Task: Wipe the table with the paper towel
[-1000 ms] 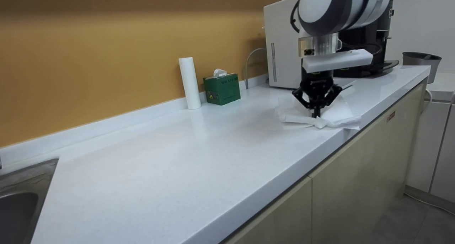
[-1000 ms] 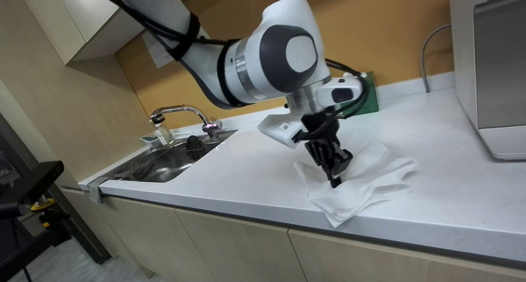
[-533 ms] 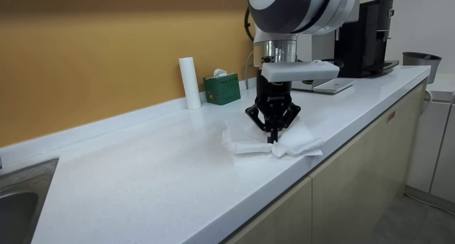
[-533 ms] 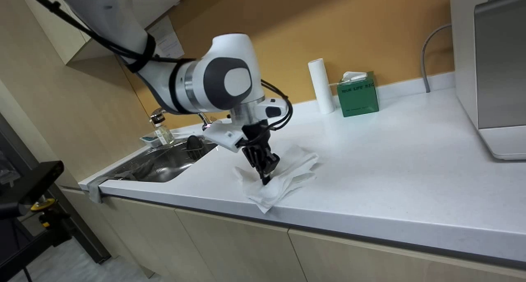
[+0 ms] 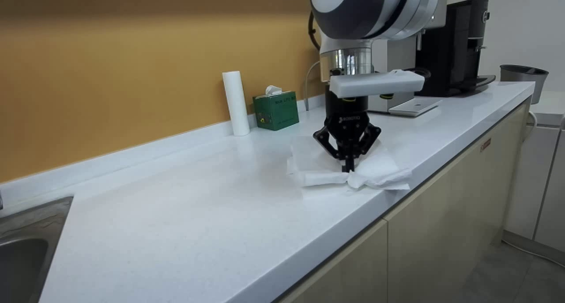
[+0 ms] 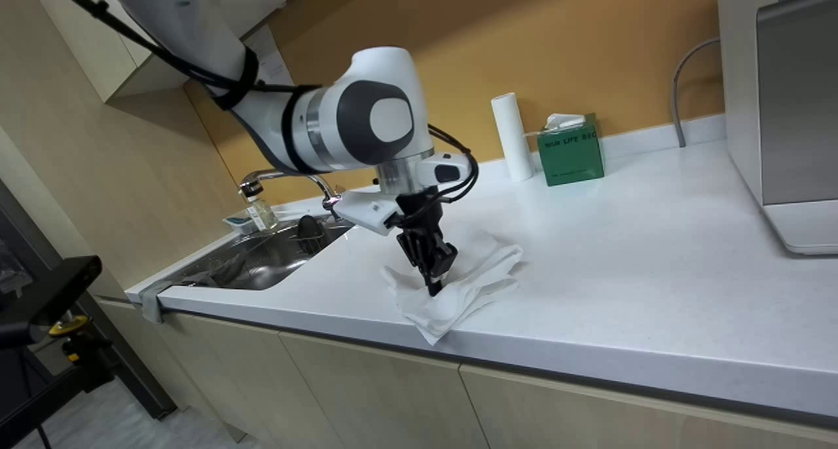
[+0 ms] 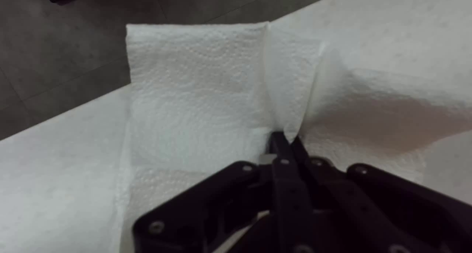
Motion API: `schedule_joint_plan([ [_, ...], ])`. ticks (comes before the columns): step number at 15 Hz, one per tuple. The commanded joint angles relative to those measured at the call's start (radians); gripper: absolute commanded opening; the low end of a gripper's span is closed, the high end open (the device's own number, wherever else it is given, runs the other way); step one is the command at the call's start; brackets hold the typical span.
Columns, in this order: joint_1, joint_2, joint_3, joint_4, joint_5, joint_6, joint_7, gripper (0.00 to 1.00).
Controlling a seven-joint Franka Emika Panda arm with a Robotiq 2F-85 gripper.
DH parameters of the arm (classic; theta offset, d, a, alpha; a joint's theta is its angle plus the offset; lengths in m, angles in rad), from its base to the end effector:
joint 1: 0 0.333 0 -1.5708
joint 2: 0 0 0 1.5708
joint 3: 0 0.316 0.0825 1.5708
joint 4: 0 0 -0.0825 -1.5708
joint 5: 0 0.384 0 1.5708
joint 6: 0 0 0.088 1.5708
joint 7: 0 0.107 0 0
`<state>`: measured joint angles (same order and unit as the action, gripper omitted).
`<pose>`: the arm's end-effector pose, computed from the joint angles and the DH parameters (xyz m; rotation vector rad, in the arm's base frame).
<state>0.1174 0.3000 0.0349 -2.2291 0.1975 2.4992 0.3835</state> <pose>0.5390 0.0816 0.2342 -2.9683 0.5905 0.0949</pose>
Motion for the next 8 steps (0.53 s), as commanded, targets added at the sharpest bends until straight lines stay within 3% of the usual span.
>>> schedule_joint_plan([
  [1,-0.041,0.041,-0.088,-0.007,-0.064,0.007,0.040,0.01],
  [5,-0.085,0.100,-0.150,0.076,-0.086,0.000,0.056,0.01],
  [8,-0.100,0.166,-0.160,0.181,-0.088,-0.016,0.052,0.01],
])
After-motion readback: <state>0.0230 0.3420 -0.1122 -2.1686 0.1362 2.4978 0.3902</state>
